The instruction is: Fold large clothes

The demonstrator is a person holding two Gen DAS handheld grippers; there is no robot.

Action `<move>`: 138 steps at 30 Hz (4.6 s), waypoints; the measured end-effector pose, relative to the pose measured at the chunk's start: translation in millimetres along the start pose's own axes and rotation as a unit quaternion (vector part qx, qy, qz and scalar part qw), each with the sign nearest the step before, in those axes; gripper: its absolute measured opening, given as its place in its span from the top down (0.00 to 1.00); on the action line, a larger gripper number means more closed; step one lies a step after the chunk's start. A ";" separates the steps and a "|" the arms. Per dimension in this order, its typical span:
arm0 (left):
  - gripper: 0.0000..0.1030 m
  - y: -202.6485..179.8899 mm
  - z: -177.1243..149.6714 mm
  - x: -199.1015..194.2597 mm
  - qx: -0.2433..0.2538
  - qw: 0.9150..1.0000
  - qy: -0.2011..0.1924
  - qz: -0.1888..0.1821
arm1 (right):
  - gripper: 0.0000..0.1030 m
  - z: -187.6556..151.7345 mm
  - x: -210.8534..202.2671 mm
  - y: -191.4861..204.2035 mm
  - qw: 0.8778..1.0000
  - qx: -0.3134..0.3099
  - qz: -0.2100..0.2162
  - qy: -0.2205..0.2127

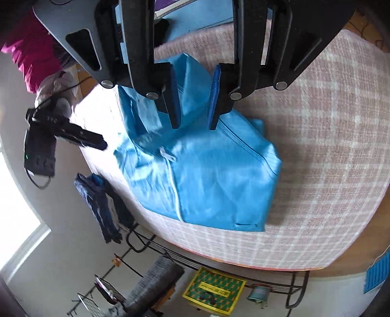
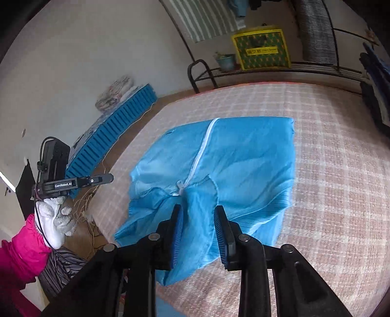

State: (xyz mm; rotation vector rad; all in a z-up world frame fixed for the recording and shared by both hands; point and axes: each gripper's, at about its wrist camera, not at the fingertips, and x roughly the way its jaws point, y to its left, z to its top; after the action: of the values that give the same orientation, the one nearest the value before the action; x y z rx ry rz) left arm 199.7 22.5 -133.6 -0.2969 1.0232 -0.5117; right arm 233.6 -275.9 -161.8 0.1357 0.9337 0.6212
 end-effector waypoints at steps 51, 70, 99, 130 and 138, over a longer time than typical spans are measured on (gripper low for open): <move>1.00 -49.1 -50.7 46.5 0.181 0.975 -0.010 0.131 | 0.45 50.8 94.6 18.1 0.986 -0.107 0.090 0.088; 1.00 -64.1 -62.1 45.4 0.227 0.963 -0.021 0.144 | 0.94 57.7 117.7 12.0 0.994 -0.049 0.065 0.067; 1.00 -53.5 -62.7 24.0 0.184 0.980 0.000 0.073 | 0.71 54.7 78.4 -4.6 1.000 0.001 0.003 0.022; 1.00 34.5 105.3 59.9 0.039 0.988 -0.075 0.132 | 0.18 53.5 -17.1 -34.8 0.979 -0.037 -0.176 -0.098; 1.00 17.6 156.7 118.4 0.063 0.989 -0.048 0.124 | 0.70 109.3 58.6 -51.1 0.988 -0.022 -0.149 -0.022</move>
State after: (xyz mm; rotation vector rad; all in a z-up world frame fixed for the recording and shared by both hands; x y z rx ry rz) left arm 390.0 -26.1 -150.9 -0.0783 0.9142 -0.3323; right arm 367.4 -268.7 -156.5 -0.0300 0.8749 0.3606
